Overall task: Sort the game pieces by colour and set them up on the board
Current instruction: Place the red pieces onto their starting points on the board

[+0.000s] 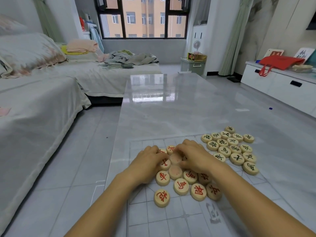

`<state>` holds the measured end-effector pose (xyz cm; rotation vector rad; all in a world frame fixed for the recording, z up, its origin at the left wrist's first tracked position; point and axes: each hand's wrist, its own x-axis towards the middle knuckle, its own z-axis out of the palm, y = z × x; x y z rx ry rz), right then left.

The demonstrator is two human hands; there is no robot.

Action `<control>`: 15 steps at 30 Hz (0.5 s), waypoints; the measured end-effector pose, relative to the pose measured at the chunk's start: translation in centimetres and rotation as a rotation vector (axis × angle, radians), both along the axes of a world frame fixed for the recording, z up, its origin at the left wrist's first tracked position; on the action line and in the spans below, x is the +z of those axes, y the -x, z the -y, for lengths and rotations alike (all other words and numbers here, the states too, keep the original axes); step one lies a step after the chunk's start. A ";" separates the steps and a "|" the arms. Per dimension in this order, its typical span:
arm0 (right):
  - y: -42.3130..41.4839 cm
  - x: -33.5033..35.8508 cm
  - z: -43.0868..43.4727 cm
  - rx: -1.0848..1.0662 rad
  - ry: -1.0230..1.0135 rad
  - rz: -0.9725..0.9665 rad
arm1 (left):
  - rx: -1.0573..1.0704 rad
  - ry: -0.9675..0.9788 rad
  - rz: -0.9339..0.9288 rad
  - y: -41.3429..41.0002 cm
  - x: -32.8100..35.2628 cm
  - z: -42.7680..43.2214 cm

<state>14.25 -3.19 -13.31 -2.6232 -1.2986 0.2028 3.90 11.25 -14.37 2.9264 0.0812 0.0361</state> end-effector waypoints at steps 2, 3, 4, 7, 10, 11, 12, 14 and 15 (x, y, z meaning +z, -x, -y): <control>-0.1 -0.3 -0.1 -0.004 -0.025 0.009 | 0.017 0.003 0.009 0.0 0.3 0.0; -0.1 -0.4 -0.2 -0.010 -0.033 -0.001 | 0.044 0.032 0.030 0.1 0.7 -0.2; -0.1 -0.6 -0.3 -0.018 -0.034 -0.013 | 0.086 0.079 0.056 0.5 1.1 -0.7; -0.1 -0.5 -0.2 -0.038 -0.022 -0.001 | 0.239 0.205 0.108 2.0 2.2 -3.5; 0.9 0.5 0.4 -0.113 -0.140 -0.023 | 0.386 0.300 0.104 3.7 2.2 -6.4; 2.0 1.0 0.6 -0.125 -0.197 -0.066 | 0.416 0.345 0.099 4.1 2.0 -6.9; 3.4 1.4 0.7 -0.110 -0.251 -0.117 | 0.432 0.389 0.088 4.3 1.8 -7.3; 7.1 1.9 0.3 -0.002 -0.281 -0.168 | 0.430 0.449 0.043 4.6 1.5 -7.4; 9.1 1.9 -0.1 0.066 -0.251 -0.155 | 0.420 0.469 0.017 4.6 1.3 -7.2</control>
